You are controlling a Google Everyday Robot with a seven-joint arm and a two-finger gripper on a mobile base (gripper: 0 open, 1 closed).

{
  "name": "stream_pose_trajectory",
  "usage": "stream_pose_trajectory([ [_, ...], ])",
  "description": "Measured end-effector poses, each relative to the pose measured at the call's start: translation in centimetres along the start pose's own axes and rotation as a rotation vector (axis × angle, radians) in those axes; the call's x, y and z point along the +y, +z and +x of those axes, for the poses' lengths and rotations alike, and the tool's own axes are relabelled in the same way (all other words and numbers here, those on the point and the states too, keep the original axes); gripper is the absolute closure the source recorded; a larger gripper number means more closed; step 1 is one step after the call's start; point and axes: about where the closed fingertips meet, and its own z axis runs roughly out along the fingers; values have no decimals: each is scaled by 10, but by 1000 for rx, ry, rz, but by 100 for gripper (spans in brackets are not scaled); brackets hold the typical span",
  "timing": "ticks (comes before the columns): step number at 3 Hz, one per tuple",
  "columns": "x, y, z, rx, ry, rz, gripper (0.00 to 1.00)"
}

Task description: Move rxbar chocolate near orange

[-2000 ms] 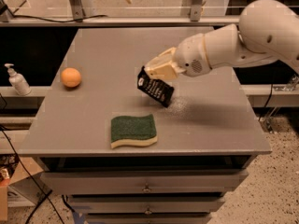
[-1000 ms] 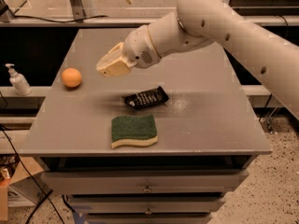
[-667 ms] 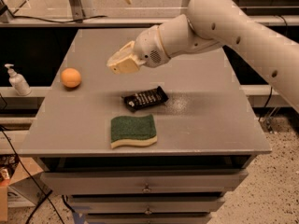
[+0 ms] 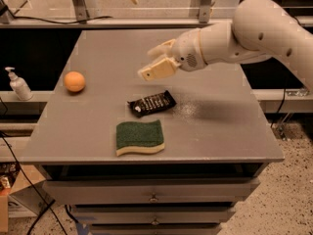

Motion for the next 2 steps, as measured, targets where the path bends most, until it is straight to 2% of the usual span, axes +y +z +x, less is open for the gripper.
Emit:
stream_pose_trajectory([
  [1, -14, -29, 21, -3, 67, 62, 0],
  [2, -14, -29, 21, -3, 67, 62, 0],
])
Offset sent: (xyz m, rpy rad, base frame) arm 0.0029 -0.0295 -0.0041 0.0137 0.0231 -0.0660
